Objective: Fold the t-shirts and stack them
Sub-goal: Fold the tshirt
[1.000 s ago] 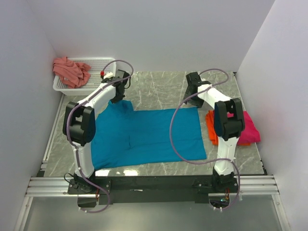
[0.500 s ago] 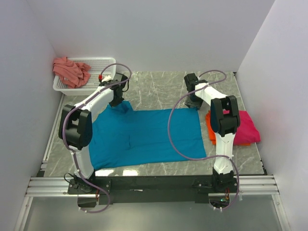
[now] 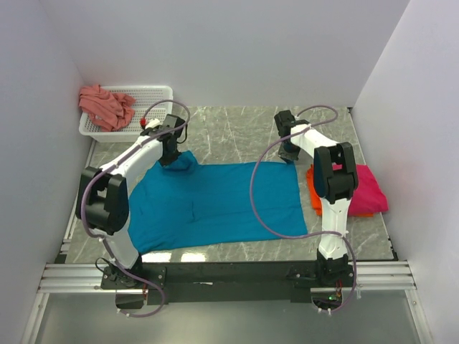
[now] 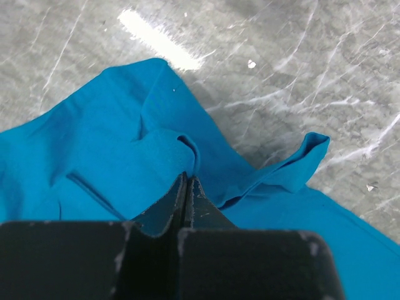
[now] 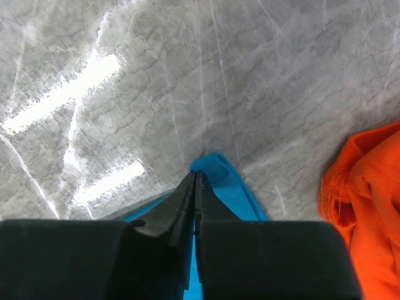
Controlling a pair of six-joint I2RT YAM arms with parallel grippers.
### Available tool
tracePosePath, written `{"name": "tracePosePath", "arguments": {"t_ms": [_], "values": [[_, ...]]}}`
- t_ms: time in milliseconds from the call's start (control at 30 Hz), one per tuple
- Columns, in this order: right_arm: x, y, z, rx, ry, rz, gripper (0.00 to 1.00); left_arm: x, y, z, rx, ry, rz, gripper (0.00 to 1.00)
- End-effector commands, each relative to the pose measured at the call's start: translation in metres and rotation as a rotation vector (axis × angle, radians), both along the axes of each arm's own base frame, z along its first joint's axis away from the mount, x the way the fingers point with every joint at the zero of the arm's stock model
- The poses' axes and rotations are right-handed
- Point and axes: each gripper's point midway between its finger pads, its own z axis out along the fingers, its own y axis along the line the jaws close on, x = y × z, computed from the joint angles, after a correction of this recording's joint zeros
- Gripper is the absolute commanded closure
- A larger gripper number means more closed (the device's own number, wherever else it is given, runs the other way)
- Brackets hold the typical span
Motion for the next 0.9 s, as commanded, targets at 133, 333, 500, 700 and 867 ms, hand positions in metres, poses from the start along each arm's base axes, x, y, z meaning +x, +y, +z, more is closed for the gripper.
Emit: {"name": "tracePosePath", "arguments": {"t_ms": [133, 333, 500, 700, 867], "values": [[-0.001, 0.007, 0.04, -0.013, -0.123, 0.044, 1.0, -0.019, 0.003, 0.024, -0.058, -0.051, 0.058, 1.0], [-0.014, 0.005, 0.059, -0.008, -0.198, 0.048, 1.0, -0.039, 0.008, 0.03, -0.085, -0.056, 0.091, 1.0], [-0.032, 0.007, 0.066, 0.006, -0.223, 0.075, 1.0, -0.062, 0.011, 0.037, -0.106, -0.061, 0.108, 1.0], [-0.046, 0.008, 0.071, 0.008, -0.234, 0.093, 1.0, -0.092, 0.017, 0.039, -0.118, -0.052, 0.136, 1.0], [-0.053, 0.013, 0.081, 0.018, -0.261, 0.119, 1.0, -0.122, 0.021, 0.033, -0.126, -0.008, 0.162, 1.0]]}}
